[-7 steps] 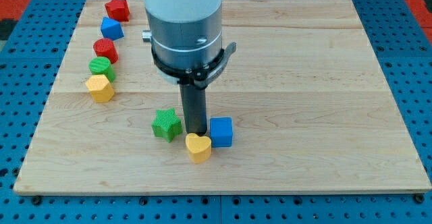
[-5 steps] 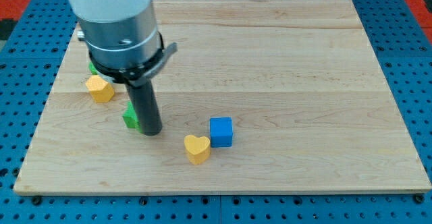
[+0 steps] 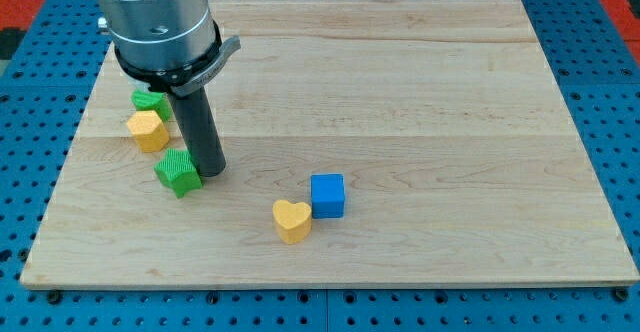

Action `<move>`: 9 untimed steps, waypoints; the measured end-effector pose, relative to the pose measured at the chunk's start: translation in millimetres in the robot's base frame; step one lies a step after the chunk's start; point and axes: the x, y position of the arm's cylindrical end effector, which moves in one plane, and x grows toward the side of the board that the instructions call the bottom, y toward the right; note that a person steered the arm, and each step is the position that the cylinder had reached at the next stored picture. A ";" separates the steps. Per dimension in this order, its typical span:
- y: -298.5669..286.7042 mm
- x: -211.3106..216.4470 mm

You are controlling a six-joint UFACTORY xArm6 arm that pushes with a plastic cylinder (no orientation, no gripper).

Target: Push the green star below the yellow hexagon

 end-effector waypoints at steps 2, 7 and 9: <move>11.5 35.8; -11.0 17.1; 17.9 10.8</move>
